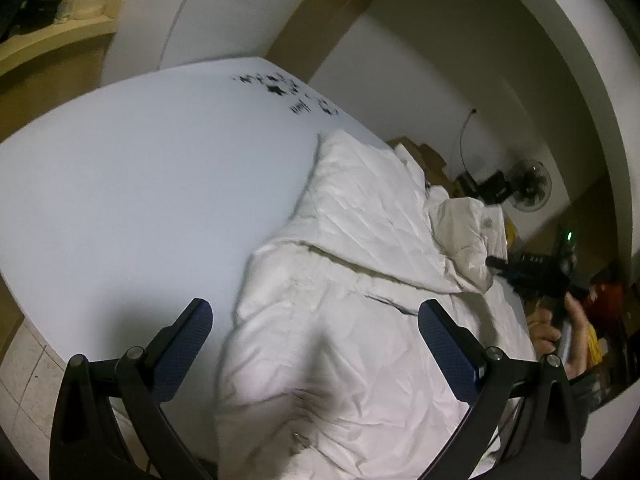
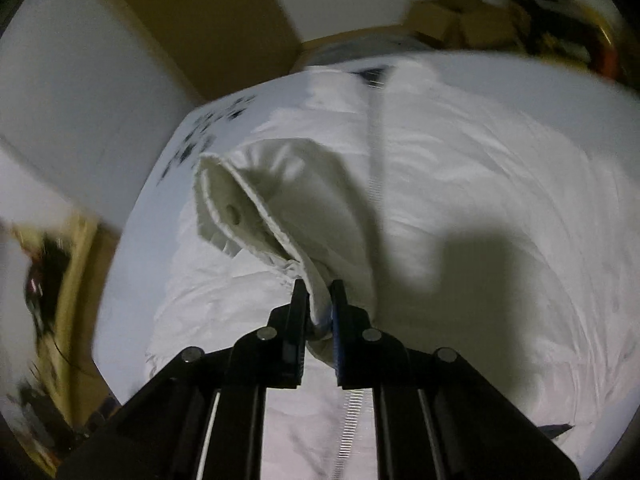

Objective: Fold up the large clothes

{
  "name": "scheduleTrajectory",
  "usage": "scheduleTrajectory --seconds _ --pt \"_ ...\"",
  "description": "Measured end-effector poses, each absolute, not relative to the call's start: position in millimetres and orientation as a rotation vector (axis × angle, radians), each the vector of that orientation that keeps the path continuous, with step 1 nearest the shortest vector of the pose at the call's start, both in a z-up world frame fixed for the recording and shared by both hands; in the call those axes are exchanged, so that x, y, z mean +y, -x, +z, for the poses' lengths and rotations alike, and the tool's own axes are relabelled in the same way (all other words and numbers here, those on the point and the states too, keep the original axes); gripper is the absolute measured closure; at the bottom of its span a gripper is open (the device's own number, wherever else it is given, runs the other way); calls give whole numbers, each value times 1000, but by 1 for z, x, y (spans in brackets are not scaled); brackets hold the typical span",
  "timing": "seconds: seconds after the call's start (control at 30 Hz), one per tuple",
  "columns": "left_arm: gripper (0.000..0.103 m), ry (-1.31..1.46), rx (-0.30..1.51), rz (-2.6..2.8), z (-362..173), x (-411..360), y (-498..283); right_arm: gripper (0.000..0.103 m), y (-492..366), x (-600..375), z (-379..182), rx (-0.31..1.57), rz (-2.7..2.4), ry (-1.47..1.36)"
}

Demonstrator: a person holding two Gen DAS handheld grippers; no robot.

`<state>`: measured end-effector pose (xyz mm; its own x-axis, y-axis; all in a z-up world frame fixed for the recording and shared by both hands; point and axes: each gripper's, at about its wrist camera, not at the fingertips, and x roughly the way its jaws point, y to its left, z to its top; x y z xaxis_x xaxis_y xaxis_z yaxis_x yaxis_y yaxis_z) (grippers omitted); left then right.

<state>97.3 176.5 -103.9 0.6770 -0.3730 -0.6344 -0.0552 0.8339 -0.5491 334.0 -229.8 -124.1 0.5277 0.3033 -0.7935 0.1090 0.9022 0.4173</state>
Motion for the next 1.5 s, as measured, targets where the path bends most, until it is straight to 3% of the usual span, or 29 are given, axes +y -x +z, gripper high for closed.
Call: scheduleTrajectory --seconds 0.03,0.13,0.23,0.33,0.37,0.57,0.73,0.83,0.9,0.97,1.13,1.27,1.5 --pt "0 567 822 -194 -104 174 -98 86 -327 -241 -129 1001 92 -474" --pt "0 548 839 -204 -106 164 -100 66 -302 -284 -152 969 -60 -544" --pt "0 541 857 -207 -109 157 -104 63 -284 -312 -162 957 -151 -617" --pt "0 529 874 -210 -110 149 -108 40 -277 -319 -153 913 -154 -677" --pt "0 527 878 -214 -110 146 -108 38 -280 -316 -148 905 -136 -682" --pt "0 480 885 -218 -99 130 -105 39 -339 -249 -132 909 78 -588" --pt "0 400 866 -219 -71 120 -93 40 -381 -217 -195 1149 23 -474" --pt "0 339 832 -242 -44 107 -92 39 -351 -233 -170 1064 96 -542" --pt "0 322 823 -296 -23 88 -99 34 -318 -265 -148 966 102 -617" --pt "0 298 825 -397 2 54 -108 22 -287 -300 -130 887 30 -668" --pt "0 228 949 -619 31 -64 -146 21 -193 -402 -108 740 -154 -839" --pt "0 89 948 -644 19 -178 -186 21 -133 -467 -112 712 -277 -914" --pt "0 -17 1015 -595 -76 -291 -273 21 -69 -550 -137 705 -487 -1021"
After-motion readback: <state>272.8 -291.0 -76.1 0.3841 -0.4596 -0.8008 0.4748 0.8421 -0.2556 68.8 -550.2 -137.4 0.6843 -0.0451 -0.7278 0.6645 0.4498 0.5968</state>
